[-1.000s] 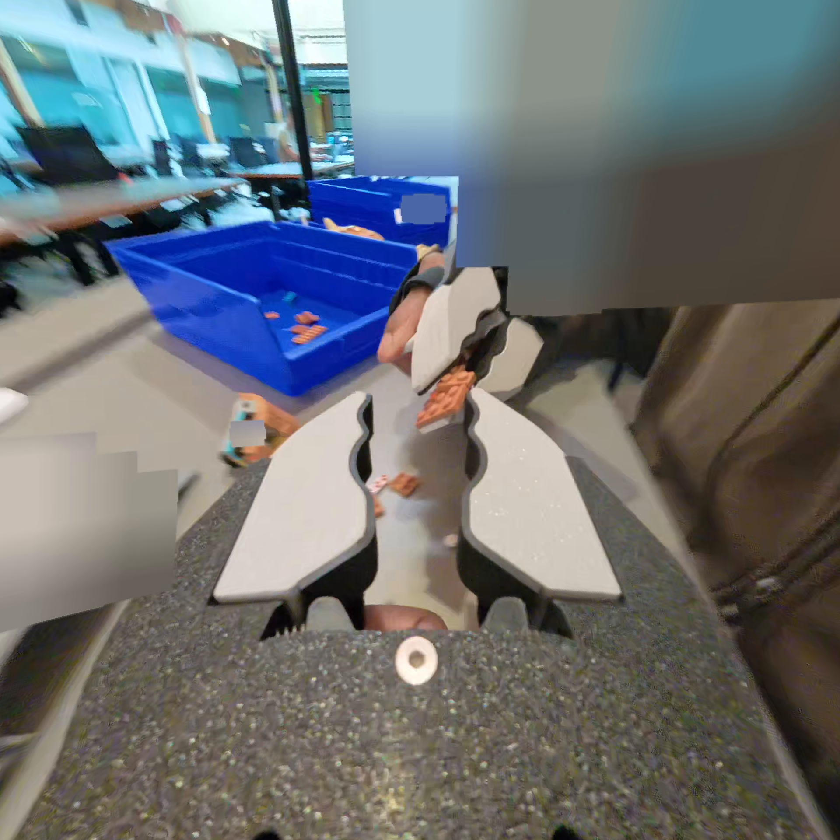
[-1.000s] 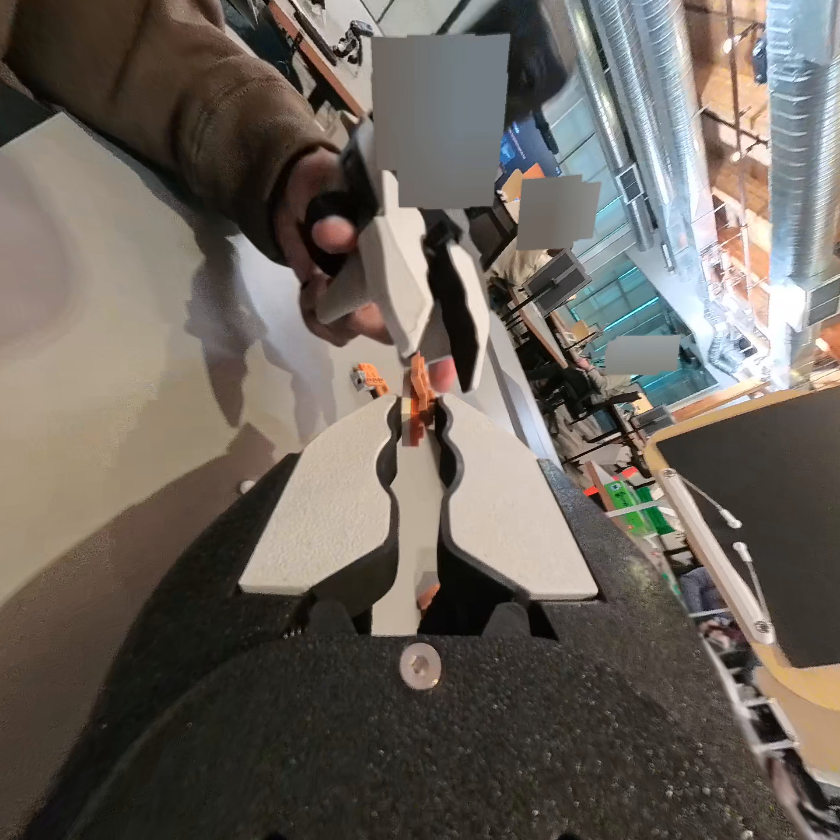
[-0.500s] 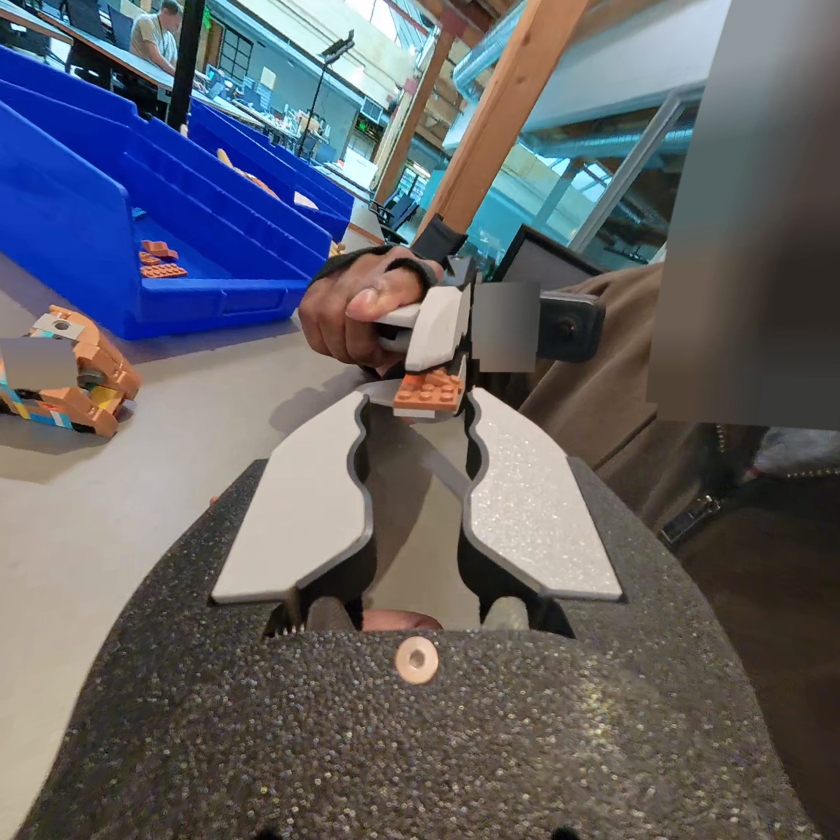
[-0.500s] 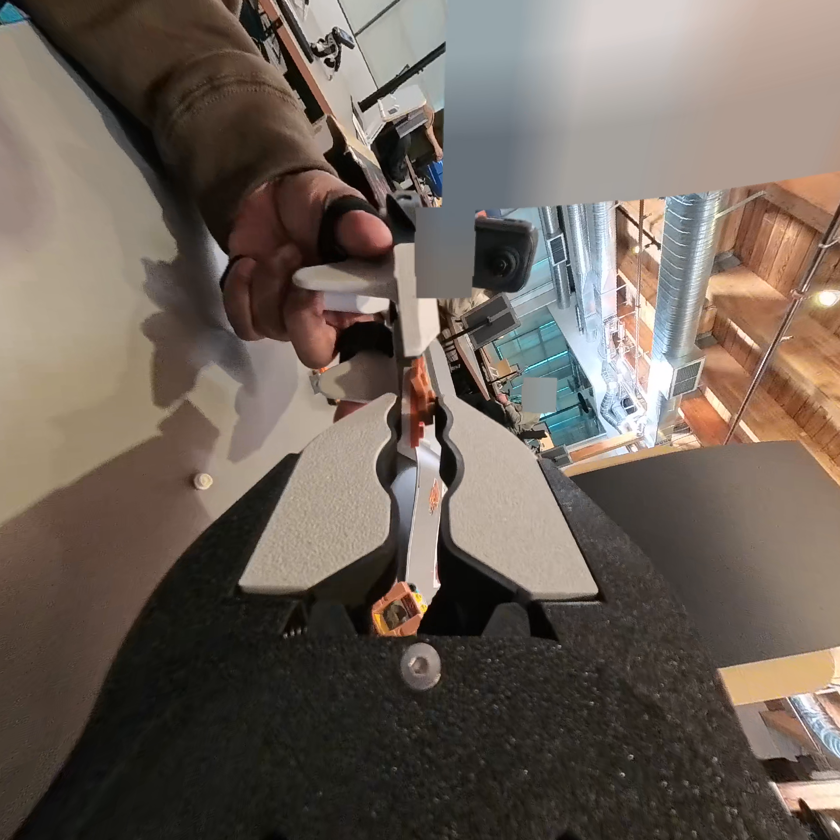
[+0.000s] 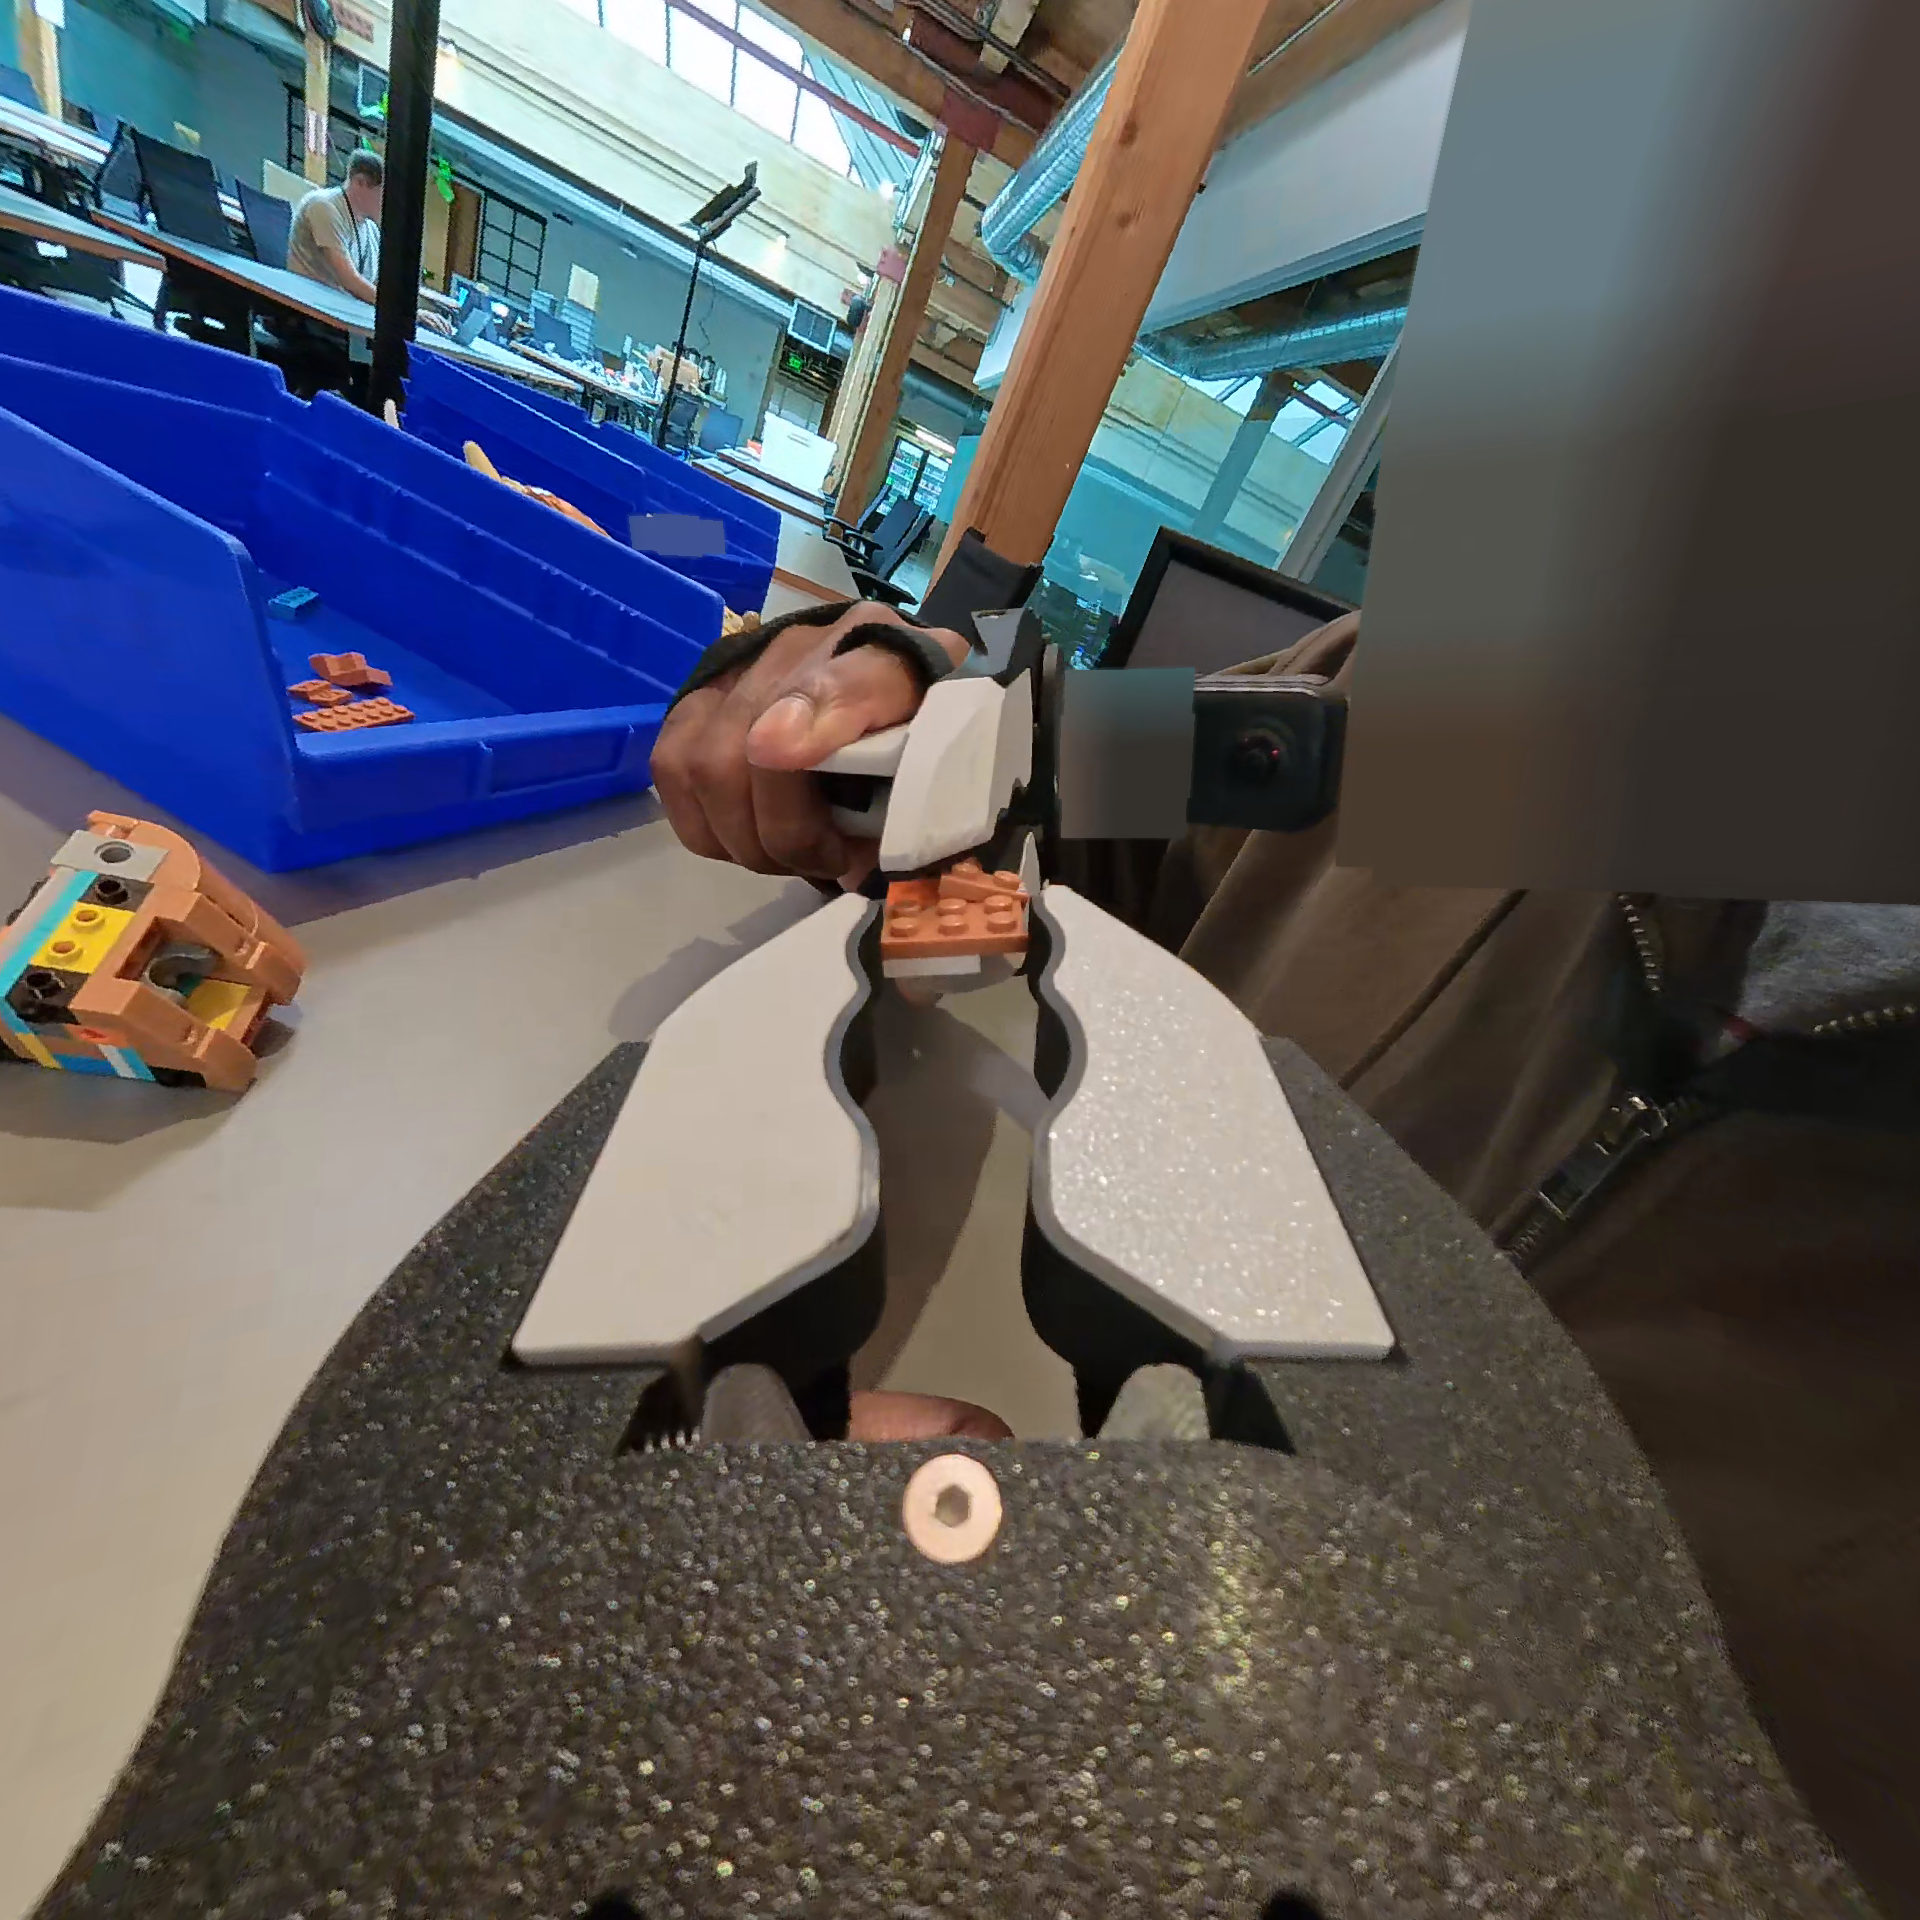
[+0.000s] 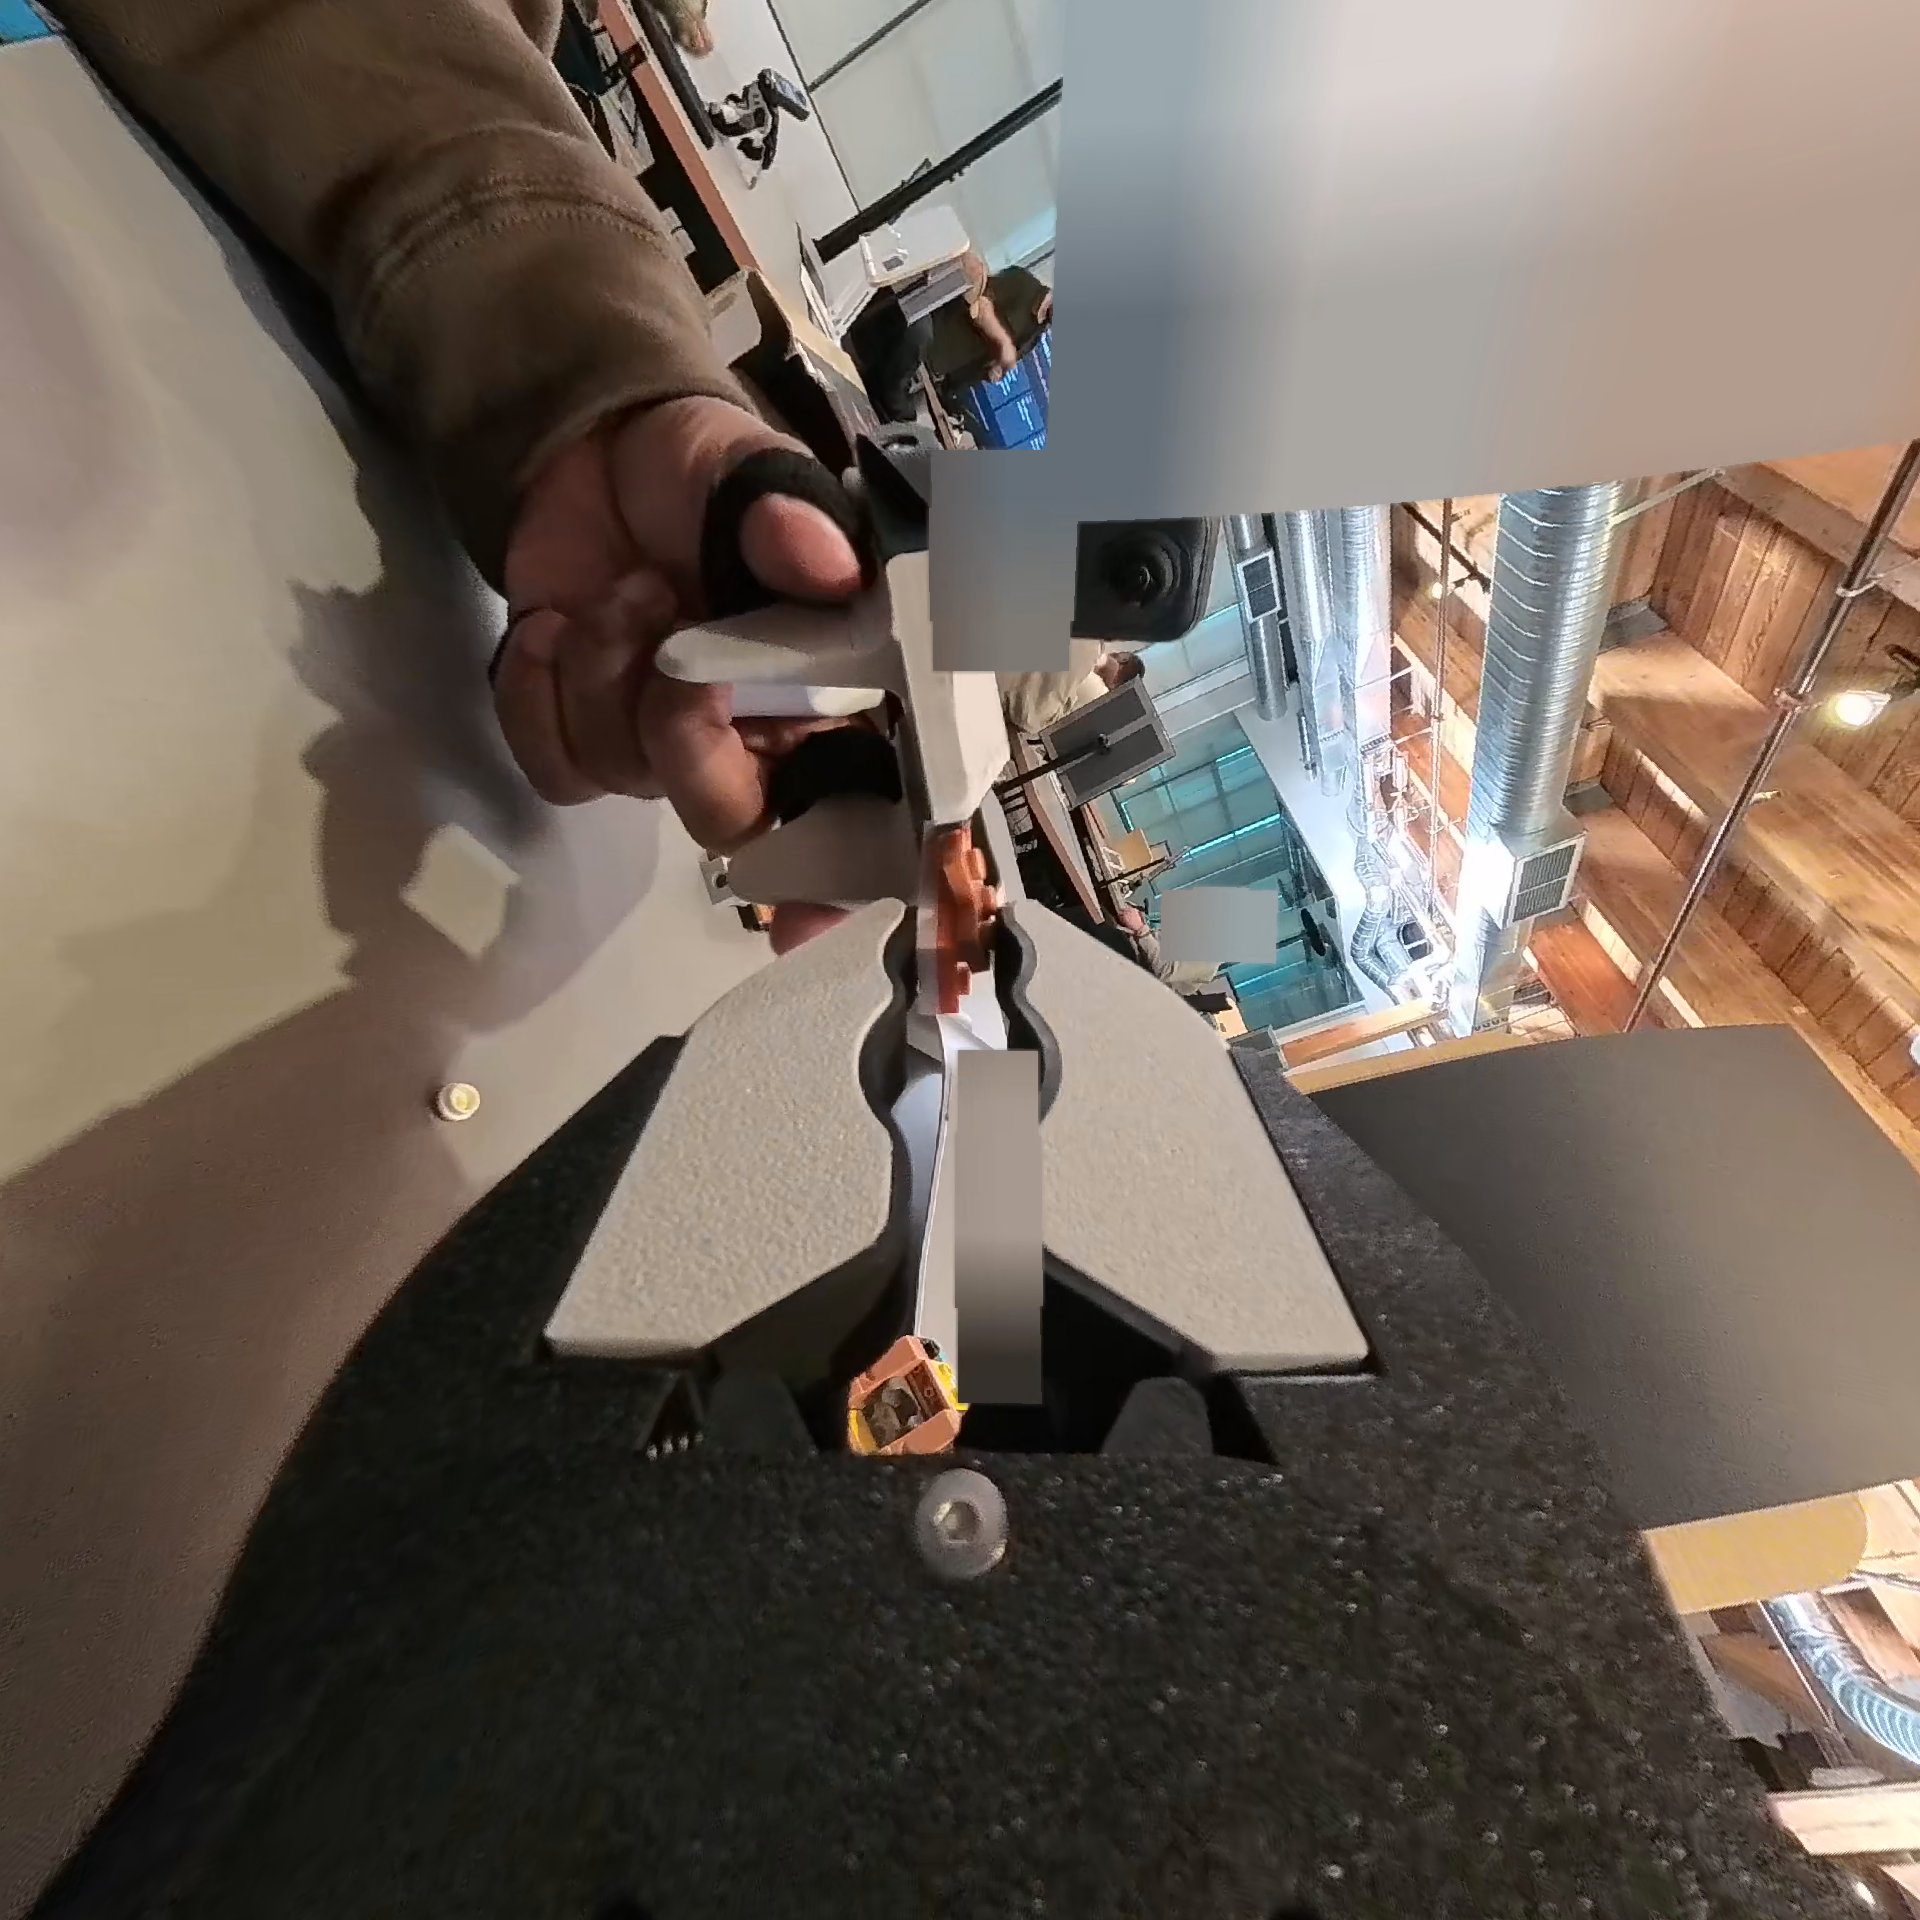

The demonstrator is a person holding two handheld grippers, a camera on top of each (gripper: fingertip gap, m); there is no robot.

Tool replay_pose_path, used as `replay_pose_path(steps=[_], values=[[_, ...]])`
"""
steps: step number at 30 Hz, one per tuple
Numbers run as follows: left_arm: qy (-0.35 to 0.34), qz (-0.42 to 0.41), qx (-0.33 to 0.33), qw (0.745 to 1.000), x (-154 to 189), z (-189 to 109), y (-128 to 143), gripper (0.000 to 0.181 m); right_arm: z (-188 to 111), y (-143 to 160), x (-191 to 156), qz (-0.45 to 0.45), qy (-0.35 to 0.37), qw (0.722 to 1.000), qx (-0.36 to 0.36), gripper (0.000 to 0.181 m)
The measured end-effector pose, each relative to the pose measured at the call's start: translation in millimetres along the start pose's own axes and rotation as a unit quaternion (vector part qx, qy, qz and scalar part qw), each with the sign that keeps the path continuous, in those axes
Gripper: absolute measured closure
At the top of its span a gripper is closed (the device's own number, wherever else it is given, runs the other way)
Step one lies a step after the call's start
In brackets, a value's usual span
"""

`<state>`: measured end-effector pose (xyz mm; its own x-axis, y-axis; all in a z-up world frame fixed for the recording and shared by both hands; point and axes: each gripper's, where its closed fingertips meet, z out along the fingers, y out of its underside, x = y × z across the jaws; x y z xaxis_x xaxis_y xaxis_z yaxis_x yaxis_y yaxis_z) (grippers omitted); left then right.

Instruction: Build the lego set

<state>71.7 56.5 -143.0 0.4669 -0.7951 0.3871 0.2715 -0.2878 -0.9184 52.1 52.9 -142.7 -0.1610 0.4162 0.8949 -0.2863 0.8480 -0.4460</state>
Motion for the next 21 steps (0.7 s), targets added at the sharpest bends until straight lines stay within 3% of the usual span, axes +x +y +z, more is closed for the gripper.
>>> replay_pose_path(steps=[21], values=[[-0.005,0.044,0.003,0.999,4.9,0.8,-0.8,0.155,-0.5,-3.9,-1.2,-0.011,0.003,1.000,0.009,0.167]])
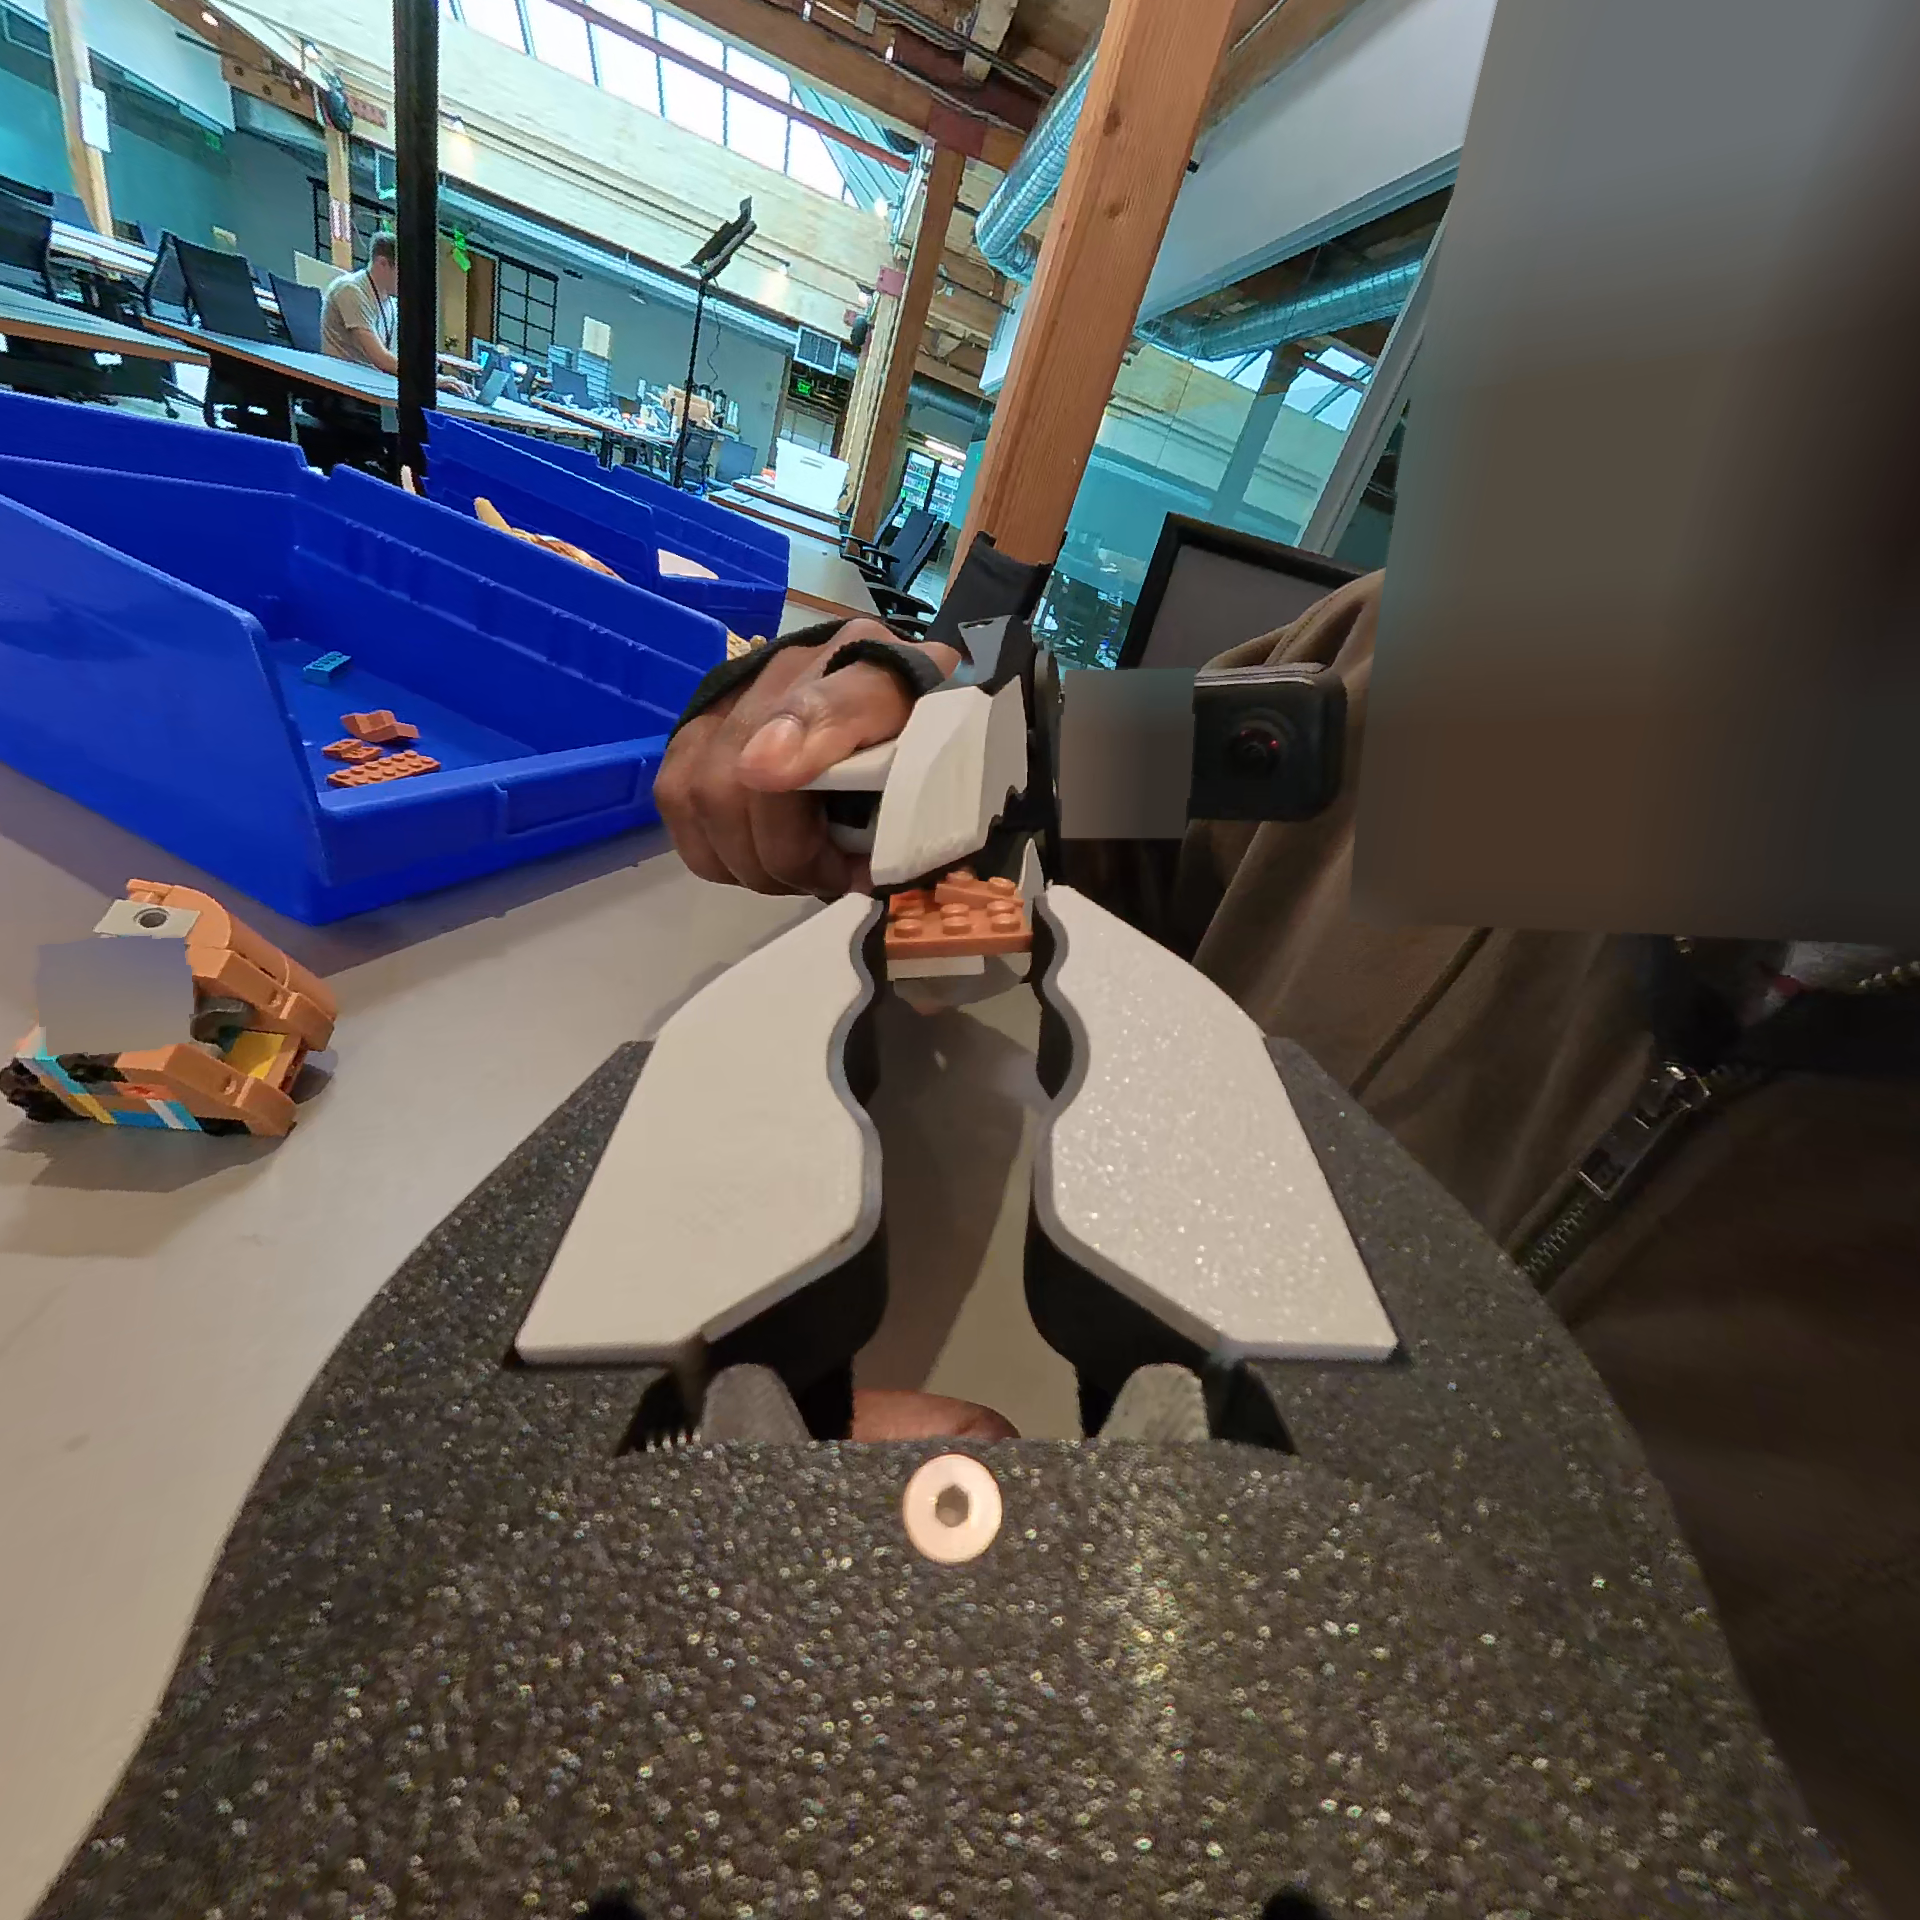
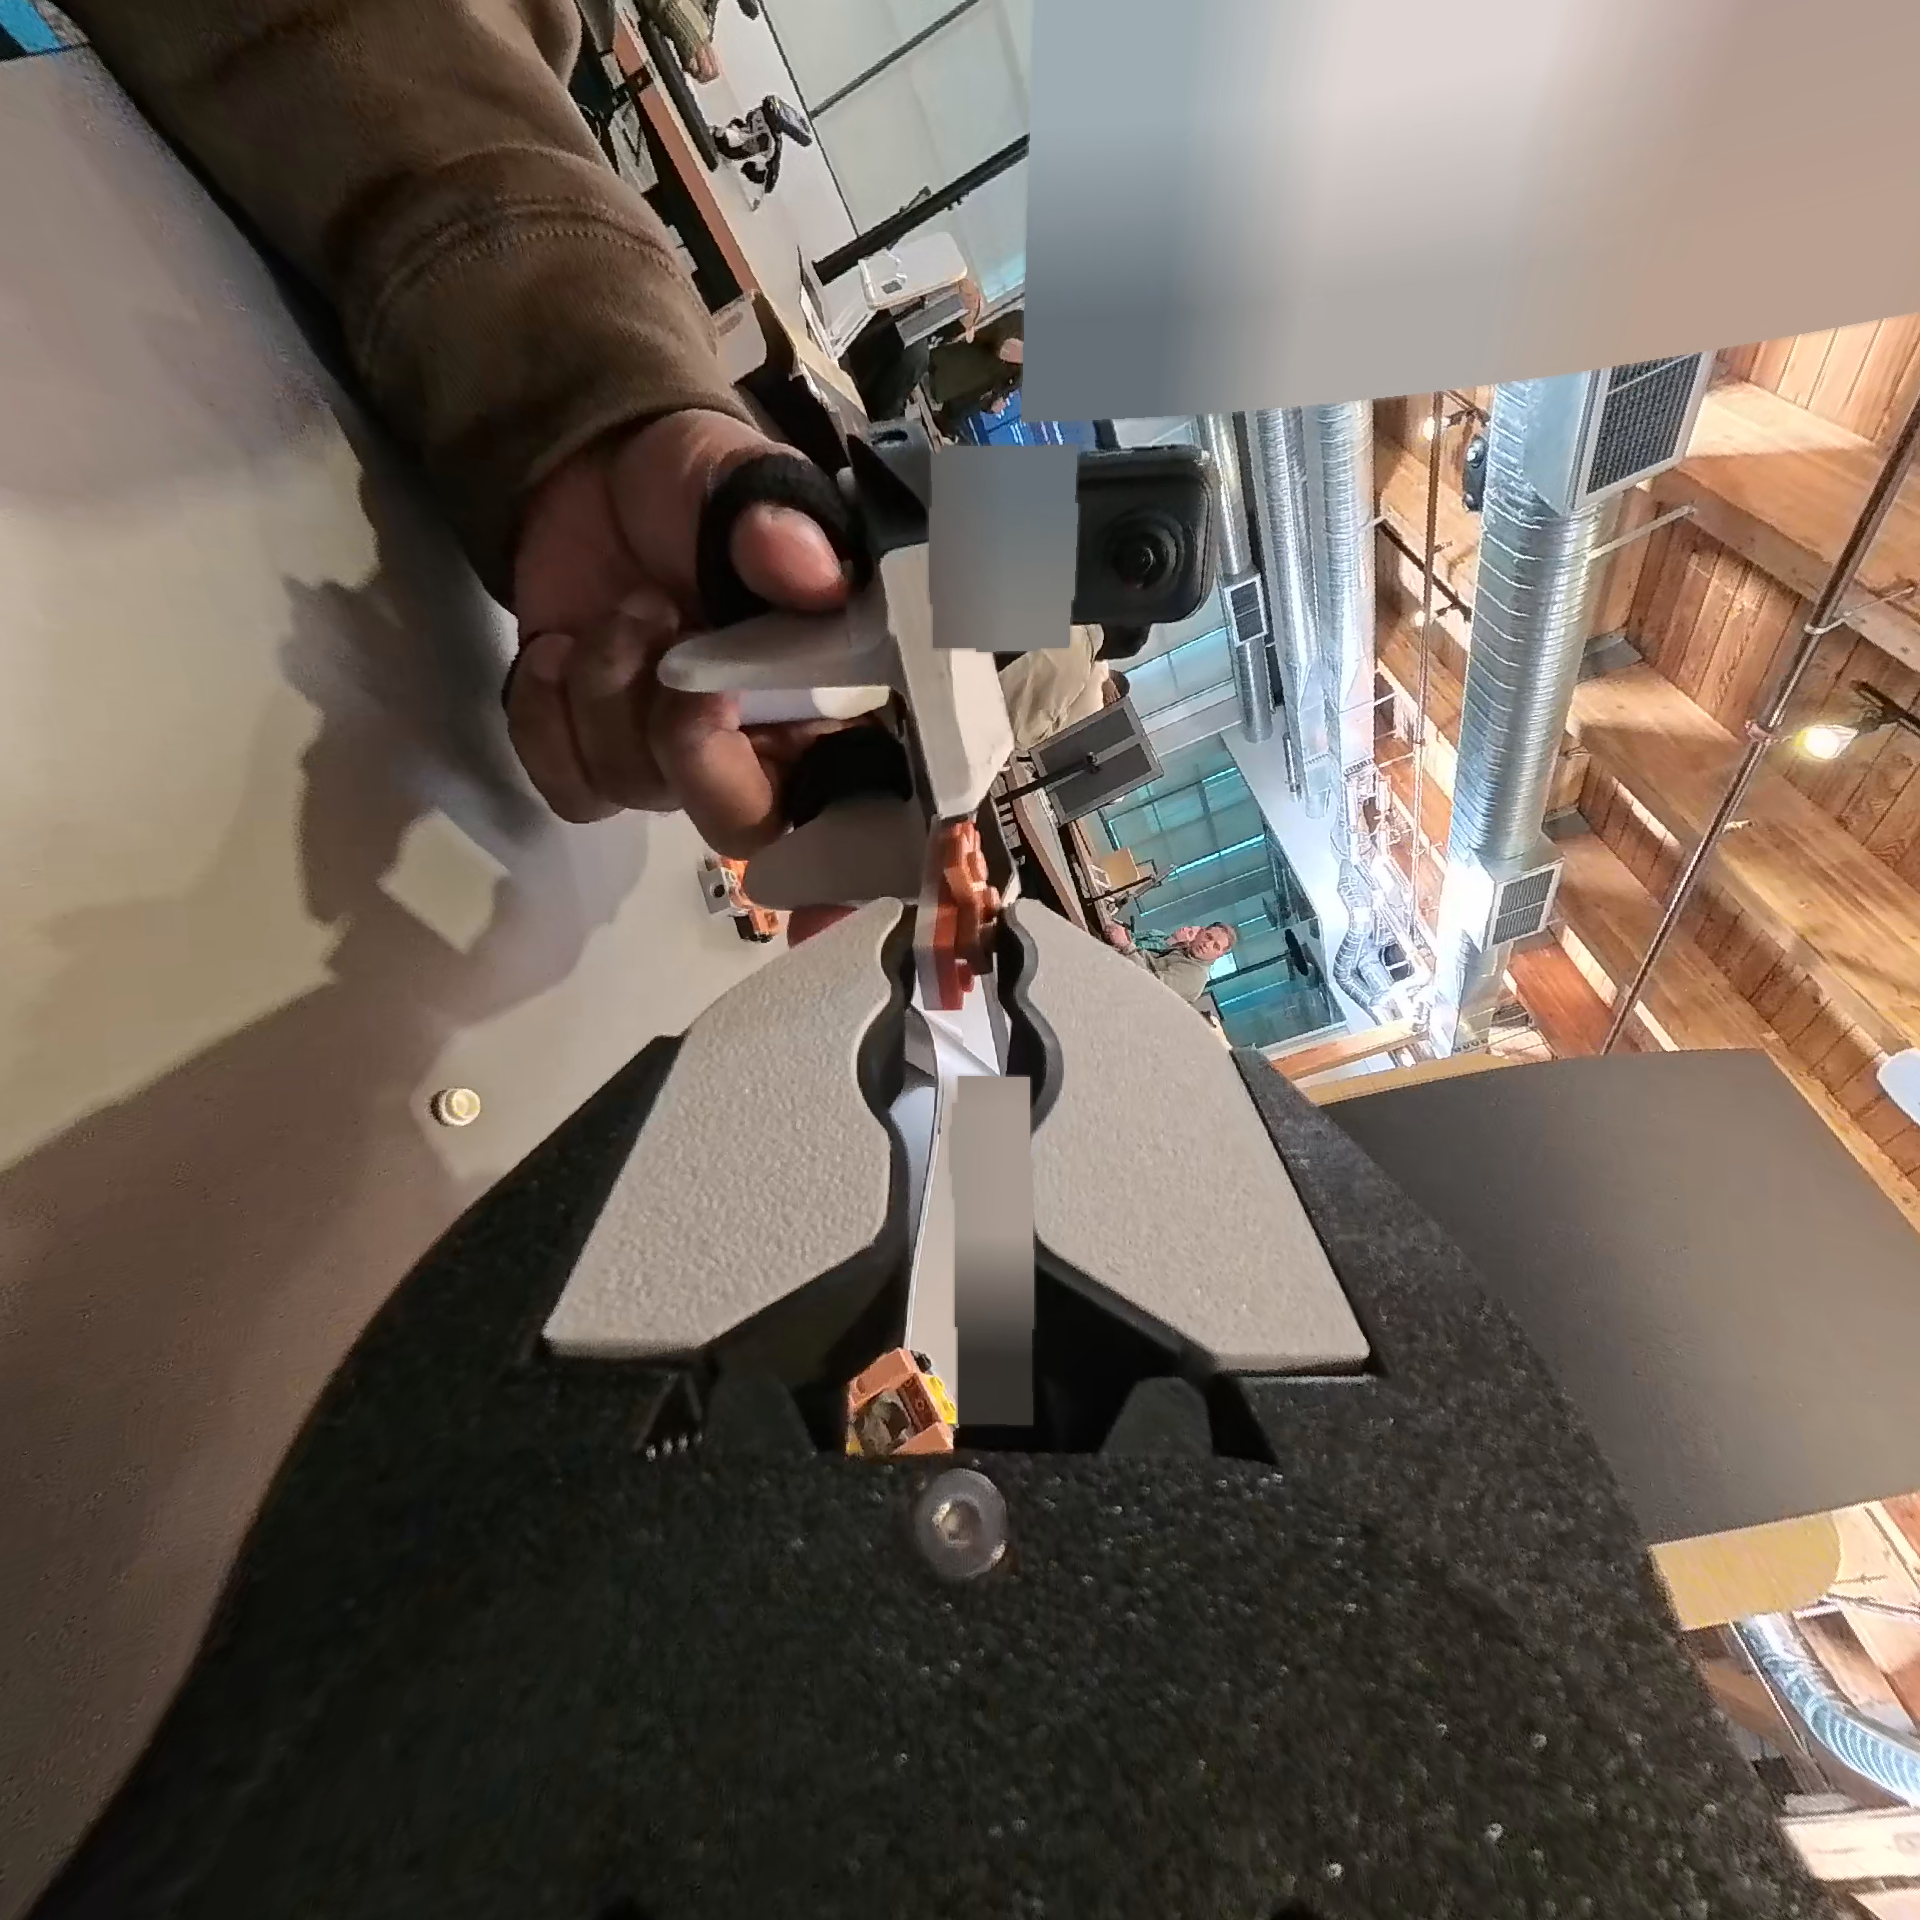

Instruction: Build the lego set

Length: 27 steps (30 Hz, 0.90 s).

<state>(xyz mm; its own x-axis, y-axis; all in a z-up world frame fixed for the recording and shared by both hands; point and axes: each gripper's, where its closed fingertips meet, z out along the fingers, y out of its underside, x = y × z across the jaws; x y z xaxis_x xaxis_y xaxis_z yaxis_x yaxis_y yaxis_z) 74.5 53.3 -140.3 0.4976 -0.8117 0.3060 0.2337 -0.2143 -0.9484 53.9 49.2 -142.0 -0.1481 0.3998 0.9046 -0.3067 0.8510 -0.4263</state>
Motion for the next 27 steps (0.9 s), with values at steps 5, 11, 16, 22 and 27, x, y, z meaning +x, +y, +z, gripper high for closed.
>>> replay_pose_path(steps=[5,11,16,22,27], values=[[0.001,0.005,0.003,1.000,0.7,-0.1,-0.3,0.155,-0.2,-0.5,0.2,-0.003,0.002,1.000,0.001,0.167],[0.000,0.017,0.005,1.000,2.2,0.2,-0.9,0.155,-0.6,-1.6,0.8,0.000,0.004,1.000,0.004,0.167],[-0.003,0.027,0.007,1.000,2.5,0.1,-1.3,0.155,-0.7,-1.7,1.1,0.000,0.006,1.000,0.004,0.167],[-0.005,0.034,0.007,0.999,3.4,0.3,-1.6,0.155,-1.0,-2.0,1.3,-0.001,0.007,1.000,0.004,0.167],[-0.005,0.029,0.008,1.000,3.0,0.3,-1.6,0.155,-1.0,-1.6,1.3,-0.003,0.005,1.000,0.001,0.167]])
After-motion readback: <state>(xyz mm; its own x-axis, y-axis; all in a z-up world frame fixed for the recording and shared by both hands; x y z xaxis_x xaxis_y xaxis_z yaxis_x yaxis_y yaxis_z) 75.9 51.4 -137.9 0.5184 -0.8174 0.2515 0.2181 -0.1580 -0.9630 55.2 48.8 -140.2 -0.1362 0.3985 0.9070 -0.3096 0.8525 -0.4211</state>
